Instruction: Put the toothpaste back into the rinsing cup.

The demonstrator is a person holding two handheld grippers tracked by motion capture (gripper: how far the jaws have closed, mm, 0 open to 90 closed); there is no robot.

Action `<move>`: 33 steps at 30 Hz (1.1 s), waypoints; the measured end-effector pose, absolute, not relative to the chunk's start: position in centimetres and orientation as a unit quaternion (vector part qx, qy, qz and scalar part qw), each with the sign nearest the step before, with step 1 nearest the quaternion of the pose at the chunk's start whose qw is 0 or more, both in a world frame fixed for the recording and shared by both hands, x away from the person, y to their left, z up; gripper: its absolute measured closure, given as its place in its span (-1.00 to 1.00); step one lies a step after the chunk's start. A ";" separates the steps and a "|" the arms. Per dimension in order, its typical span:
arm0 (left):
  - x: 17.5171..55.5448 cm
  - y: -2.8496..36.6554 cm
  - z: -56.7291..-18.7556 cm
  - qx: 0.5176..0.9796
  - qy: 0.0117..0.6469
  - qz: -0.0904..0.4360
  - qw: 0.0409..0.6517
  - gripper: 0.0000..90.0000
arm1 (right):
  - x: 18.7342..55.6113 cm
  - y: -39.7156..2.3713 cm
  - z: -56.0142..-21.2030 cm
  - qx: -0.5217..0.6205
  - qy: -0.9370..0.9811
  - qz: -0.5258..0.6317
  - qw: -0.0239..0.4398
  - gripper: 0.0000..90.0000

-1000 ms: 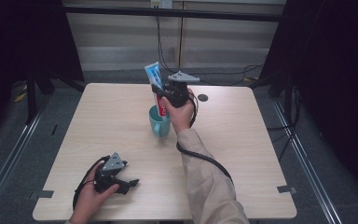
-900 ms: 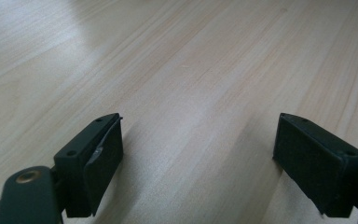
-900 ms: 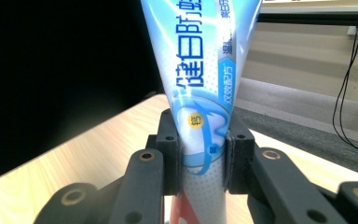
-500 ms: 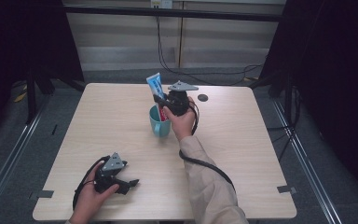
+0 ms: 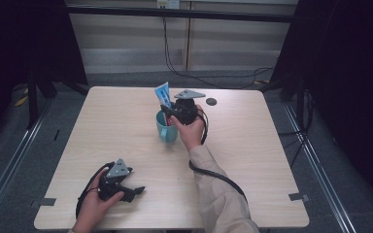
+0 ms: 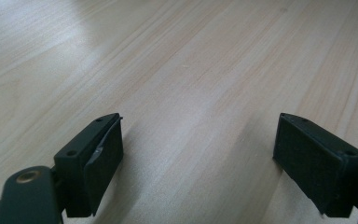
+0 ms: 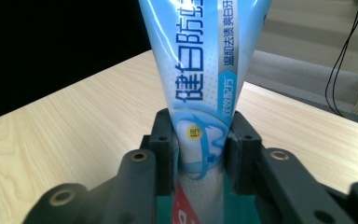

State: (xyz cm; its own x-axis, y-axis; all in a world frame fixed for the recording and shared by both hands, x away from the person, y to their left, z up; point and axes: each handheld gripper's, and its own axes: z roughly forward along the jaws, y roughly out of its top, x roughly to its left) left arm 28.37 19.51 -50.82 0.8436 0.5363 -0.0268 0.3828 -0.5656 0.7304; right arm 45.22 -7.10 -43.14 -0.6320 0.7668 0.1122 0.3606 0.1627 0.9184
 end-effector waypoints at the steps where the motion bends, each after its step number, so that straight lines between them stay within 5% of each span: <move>1: 28.4 19.5 -50.8 0.879 0.261 0.100 0.386 -0.66 | 45.2 -7.2 -43.1 0.385 0.736 0.522 0.194 0.40; 12: 28.4 19.5 -50.8 0.879 0.262 0.099 0.387 -0.66 | 44.7 -8.6 -43.1 0.395 0.736 0.518 0.183 0.04; 33: 28.4 19.5 -50.8 0.880 0.260 0.100 0.385 -0.66 | 42.9 -10.7 -41.6 0.376 0.748 0.521 0.164 -0.34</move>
